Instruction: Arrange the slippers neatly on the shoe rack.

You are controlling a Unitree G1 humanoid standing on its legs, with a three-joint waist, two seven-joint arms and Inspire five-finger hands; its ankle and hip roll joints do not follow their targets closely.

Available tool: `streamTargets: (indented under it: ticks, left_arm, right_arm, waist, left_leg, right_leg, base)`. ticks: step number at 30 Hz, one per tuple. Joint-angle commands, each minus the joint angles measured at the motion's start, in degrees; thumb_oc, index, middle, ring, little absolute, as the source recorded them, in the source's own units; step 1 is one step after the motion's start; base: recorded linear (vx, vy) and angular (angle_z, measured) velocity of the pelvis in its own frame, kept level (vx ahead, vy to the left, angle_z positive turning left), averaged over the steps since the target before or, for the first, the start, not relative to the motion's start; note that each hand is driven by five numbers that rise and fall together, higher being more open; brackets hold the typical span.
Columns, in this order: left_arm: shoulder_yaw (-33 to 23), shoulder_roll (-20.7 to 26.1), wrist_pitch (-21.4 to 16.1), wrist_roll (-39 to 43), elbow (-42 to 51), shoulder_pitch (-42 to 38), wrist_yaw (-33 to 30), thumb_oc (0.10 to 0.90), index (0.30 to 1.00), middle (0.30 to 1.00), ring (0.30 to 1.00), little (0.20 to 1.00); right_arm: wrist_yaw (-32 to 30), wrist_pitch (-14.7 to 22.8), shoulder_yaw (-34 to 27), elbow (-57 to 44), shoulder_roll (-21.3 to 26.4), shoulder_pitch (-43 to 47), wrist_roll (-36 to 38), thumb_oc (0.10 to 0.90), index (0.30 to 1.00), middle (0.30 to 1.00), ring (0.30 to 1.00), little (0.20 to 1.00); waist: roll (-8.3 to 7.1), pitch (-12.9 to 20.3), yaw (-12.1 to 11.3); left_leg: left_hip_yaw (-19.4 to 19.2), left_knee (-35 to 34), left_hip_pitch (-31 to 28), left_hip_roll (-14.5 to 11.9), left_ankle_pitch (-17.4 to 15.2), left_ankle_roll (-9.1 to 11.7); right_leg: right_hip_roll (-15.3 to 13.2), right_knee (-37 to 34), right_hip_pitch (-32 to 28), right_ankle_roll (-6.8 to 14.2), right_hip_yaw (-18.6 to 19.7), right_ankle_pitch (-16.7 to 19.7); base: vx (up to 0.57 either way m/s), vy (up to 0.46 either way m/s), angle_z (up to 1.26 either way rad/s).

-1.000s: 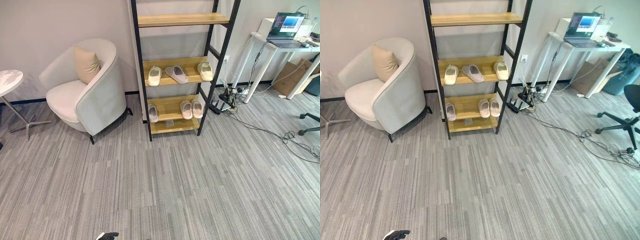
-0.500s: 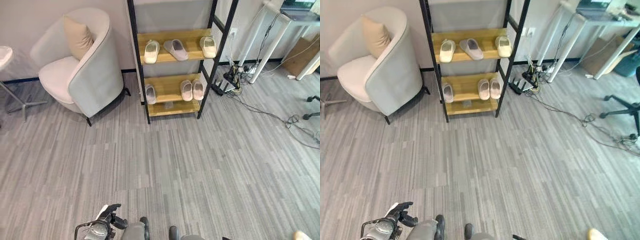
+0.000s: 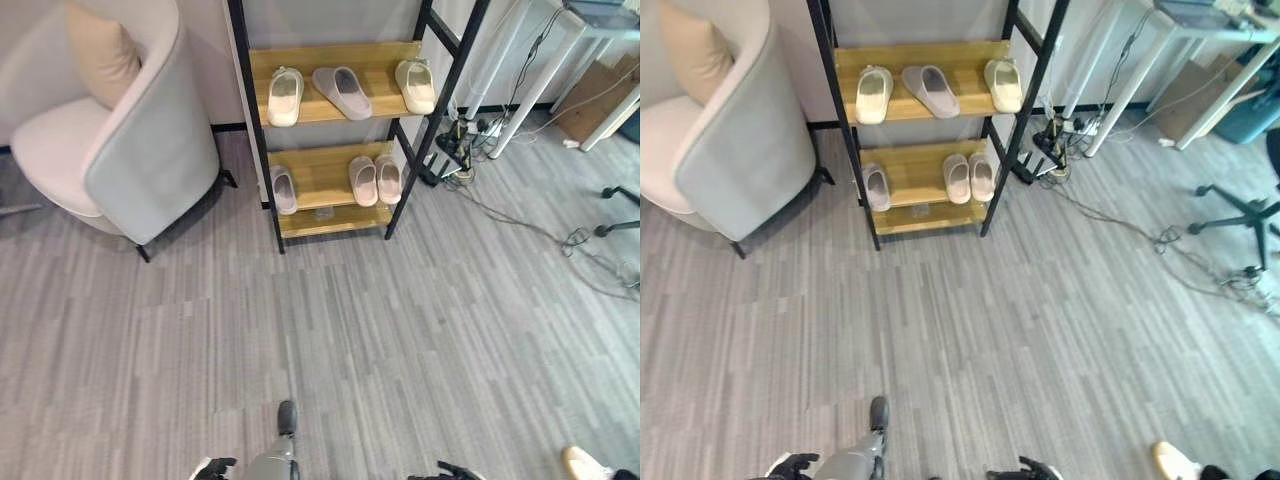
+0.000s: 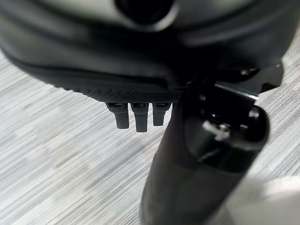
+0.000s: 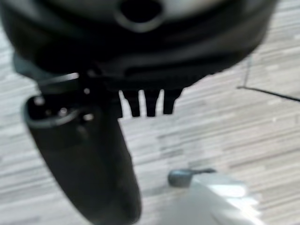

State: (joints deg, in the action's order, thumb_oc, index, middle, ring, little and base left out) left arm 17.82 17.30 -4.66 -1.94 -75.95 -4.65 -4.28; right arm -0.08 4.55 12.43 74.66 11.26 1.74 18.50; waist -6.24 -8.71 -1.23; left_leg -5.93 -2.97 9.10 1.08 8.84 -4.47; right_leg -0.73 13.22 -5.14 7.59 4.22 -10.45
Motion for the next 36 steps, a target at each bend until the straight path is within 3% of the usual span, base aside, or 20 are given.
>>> streamTargets:
  ticks: [1,2,3,4,5,6,9,10,14,16,23,25,26,27,28,29,32,33,35,36]
  left_arm:
    - [0.4,-2.9,-2.0,1.6,3.0,-2.4,-0.1,0.8,0.9,0.9,0.9,0.9]
    - [0.7,-2.9,-2.1,1.8,3.7,-2.9,-0.3,0.8,0.9,0.9,0.9,0.9]
    - [0.6,-2.9,-2.3,2.9,4.4,-4.1,-0.9,0.8,0.9,0.9,0.9,0.9]
    - [0.5,-3.1,-2.4,3.6,4.9,-4.6,-1.1,0.8,0.9,0.9,0.9,0.9]
    - [0.5,-3.1,-2.4,3.6,4.9,-4.6,-1.2,0.8,0.9,0.9,0.9,0.9]
    - [0.7,-3.5,-2.6,4.2,5.6,-5.2,-0.9,0.8,0.9,0.9,0.9,0.9]
    - [1.5,-4.1,-2.7,3.2,5.4,-5.3,-1.0,0.8,0.9,0.9,0.9,0.9]
    - [1.9,-4.5,-2.6,2.1,4.7,-5.2,-1.1,0.8,0.9,0.9,0.9,0.9]
    - [2.2,-5.1,-2.5,0.7,3.1,-4.5,-1.3,0.8,0.9,0.9,0.9,0.9]
    - [2.5,-5.3,-2.4,-1.8,1.1,-3.6,-0.9,0.8,0.9,0.9,0.9,0.9]
    - [0.9,-4.2,-1.6,-3.9,-2.0,-0.4,-0.2,0.8,0.9,0.9,0.9,0.9]
    - [-0.5,-3.9,-1.4,-3.2,-2.7,1.0,0.1,0.8,0.9,0.9,0.9,0.9]
    - [-0.5,-3.9,-1.4,-3.2,-2.7,1.0,0.2,0.8,0.9,0.9,0.9,0.9]
    - [-0.7,-4.1,-1.3,-3.0,-2.7,1.0,0.2,0.8,0.9,0.9,0.9,0.9]
    - [0.3,-4.4,-1.3,-3.2,-1.6,1.0,0.1,0.8,0.9,0.9,0.9,0.9]
    - [1.8,-4.6,-1.4,-3.9,0.1,0.2,-0.2,0.8,0.9,0.9,0.9,0.9]
    - [4.0,-5.3,-1.7,-3.8,2.9,-0.8,-0.6,0.8,0.9,0.9,0.9,0.9]
    - [4.0,-5.3,-1.7,-3.8,2.9,-0.8,-0.6,0.8,0.9,0.9,0.9,0.9]
    - [5.1,-6.0,-2.1,-3.7,4.2,-1.2,-0.9,0.8,0.9,0.9,0.9,0.9]
    - [6.1,-6.4,-2.5,-4.5,4.3,-0.9,-1.4,0.8,0.9,0.9,0.9,0.9]
  right_arm:
    - [0.2,1.3,1.3,-5.8,2.8,0.4,-1.5,0.8,0.9,0.9,0.9,0.9]
    - [0.2,1.4,1.4,-6.8,2.8,0.8,-1.8,0.8,0.9,0.9,0.9,0.9]
    - [0.0,1.7,1.4,-8.1,2.7,1.6,-1.7,0.8,0.9,0.9,0.9,0.9]
    - [-0.3,2.0,1.6,-8.7,2.7,2.0,-1.8,0.8,0.9,0.9,0.9,0.9]
    - [-0.3,2.0,1.6,-8.7,2.7,2.0,-1.8,0.8,0.9,0.9,0.9,0.9]
    - [-0.7,2.1,1.6,-8.9,2.7,2.2,-2.0,0.8,0.9,0.9,0.9,0.9]
    - [-1.4,2.0,1.1,-8.4,2.9,1.8,-2.3,0.8,0.9,0.9,0.9,0.9]
    - [-1.6,1.7,0.1,-7.5,3.1,1.1,-2.0,0.8,0.9,0.9,0.9,0.9]
    - [-1.9,1.2,-2.2,-4.6,3.5,-0.9,-1.0,0.8,0.9,0.9,0.9,0.9]
    - [-1.6,0.7,-3.8,-2.3,4.2,-2.0,0.0,0.8,0.9,0.9,0.9,0.9]
    - [-1.4,0.1,-5.7,-0.7,6.8,-2.9,0.7,0.8,0.9,0.9,0.9,0.9]
    - [-1.1,0.2,-5.1,-0.3,8.4,-1.5,0.2,0.8,0.9,0.9,0.9,0.9]
    - [-1.1,0.2,-5.1,-0.3,8.4,-1.5,0.2,0.8,0.9,0.9,0.9,0.9]
    - [-0.8,0.3,-4.8,-0.4,8.8,-1.1,0.2,0.8,0.9,0.9,0.9,0.9]
    - [-1.0,0.6,-4.2,-1.1,9.8,-0.6,-0.2,0.8,0.9,0.9,0.9,0.9]
    - [-1.4,0.8,-3.7,-2.0,10.2,-0.2,-0.1,0.8,0.9,0.9,0.9,0.9]
    - [-2.5,1.3,-3.3,-2.8,11.0,-0.2,-0.3,0.8,0.9,0.9,0.9,0.9]
    - [-2.5,1.3,-3.3,-2.8,11.0,-0.2,-0.4,0.8,0.9,0.9,0.9,0.9]
    - [-3.1,1.7,-3.6,-2.8,11.1,-0.4,0.0,0.8,0.9,0.9,0.9,0.9]
    - [-3.9,2.1,-3.8,-2.7,11.2,-0.7,-0.3,0.8,0.9,0.9,0.9,0.9]
  waist:
    - [1.83,1.5,-0.1]
    - [2.55,0.9,0.2]
    - [3.91,0.1,0.8]
    - [4.83,-0.3,1.3]
    - [4.69,-0.6,1.5]
    - [5.47,-1.1,2.4]
    - [5.58,-1.7,3.5]
    - [5.25,-1.7,4.5]
    - [5.17,-1.7,6.5]
    - [5.47,-1.4,8.1]
    - [6.18,1.2,8.7]
    - [7.22,2.5,7.9]
    - [7.27,2.5,8.0]
    - [7.38,2.7,7.6]
    - [6.93,2.0,6.8]
    - [6.49,1.0,6.5]
    - [5.92,-0.3,5.8]
    - [6.0,-0.4,5.7]
    - [6.19,-0.8,5.1]
    - [6.95,-1.5,4.3]
  left_leg:
    - [0.5,11.4,6.7,-1.2,-9.7,2.8]
    - [0.5,10.7,4.6,-1.2,-10.4,2.3]
    - [0.5,9.0,0.8,-1.4,-11.4,1.8]
    - [1.1,8.1,-1.2,-1.4,-11.9,1.8]
    - [1.2,8.0,-1.5,-1.2,-11.9,1.8]
    - [1.9,7.6,-3.9,-0.8,-13.1,1.9]
    - [2.4,7.7,-6.5,-0.5,-15.0,2.3]
    - [2.8,8.0,-8.3,0.1,-16.5,2.6]
    - [4.0,8.5,-11.1,0.3,-18.8,3.4]
    - [5.2,9.3,-13.2,0.0,-20.7,4.2]
    - [7.9,9.7,-17.8,-2.0,-22.5,6.2]
    - [9.3,14.6,-16.8,-4.9,-17.7,8.7]
    - [9.4,14.7,-16.7,-4.9,-17.8,8.7]
    - [9.5,19.0,-15.2,-6.0,-14.4,9.8]
    - [10.0,30.6,-9.9,-7.1,-8.3,10.6]
    - [9.3,36.5,-7.0,-7.6,-6.8,10.2]
    - [4.4,41.5,-2.5,-9.0,-7.5,8.5]
    - [4.4,41.6,-2.6,-9.1,-7.6,8.5]
    - [2.2,38.3,0.0,-7.9,-9.2,8.2]
    - [0.7,27.9,1.4,-5.5,-10.8,7.2]
  right_leg:
    - [-4.3,8.5,2.6,3.8,-3.6,10.0]
    - [-5.5,12.7,5.2,4.4,-5.9,11.9]
    - [-7.9,15.2,9.0,3.2,-10.2,13.8]
    - [-8.0,14.9,11.2,2.1,-11.5,13.0]
    - [-8.3,15.2,10.9,2.1,-11.6,12.6]
    - [-8.0,11.4,12.7,1.2,-12.9,9.3]
    - [-8.3,6.5,13.9,0.4,-14.4,7.1]
    - [-8.4,1.2,15.2,0.8,-14.0,8.0]
    - [-7.0,-5.0,16.5,1.7,-9.3,9.7]
    - [-7.0,-8.3,18.4,2.5,-3.9,11.7]
    - [-6.6,-8.4,17.9,2.0,-3.9,12.7]
    - [-4.1,-7.4,15.0,-0.4,-3.6,11.0]
    - [-4.1,-7.4,15.0,-0.4,-3.6,11.0]
    - [-3.2,-7.8,13.2,-1.6,-3.5,9.9]
    - [-2.8,-8.9,9.8,-3.6,-3.4,8.4]
    - [-2.4,-9.5,8.1,-4.7,-3.5,7.8]
    - [-1.8,-11.5,3.6,-6.2,-3.7,6.5]
    - [-1.8,-11.6,3.4,-6.2,-3.7,6.5]
    - [-1.3,-13.0,1.1,-6.2,-4.0,5.9]
    - [-0.3,-13.8,-0.6,-5.7,-4.2,5.2]
  base:
    - [0.17,0.126,-0.08]
    - [0.35,0.228,-0.09]
    - [0.39,0.212,-0.04]
    - [0.32,0.145,0.0]
    - [0.36,0.056,0.14]
    - [0.35,-0.003,0.19]
    - [0.33,-0.049,0.24]
    - [0.31,-0.106,0.22]
    - [0.28,-0.12,0.31]
    - [0.32,-0.21,0.4]
    - [0.23,-0.28,0.24]
    - [0.21,-0.464,0.22]
    - [0.11,-0.273,0.23]
    - [0.14,-0.357,0.25]
    - [0.17,-0.506,0.28]
    - [0.16,-0.499,0.21]
    - [0.08,-0.225,-0.04]
    - [0.11,-0.199,-0.06]
    - [0.18,-0.108,0.14]
    - [0.29,-0.076,0.23]
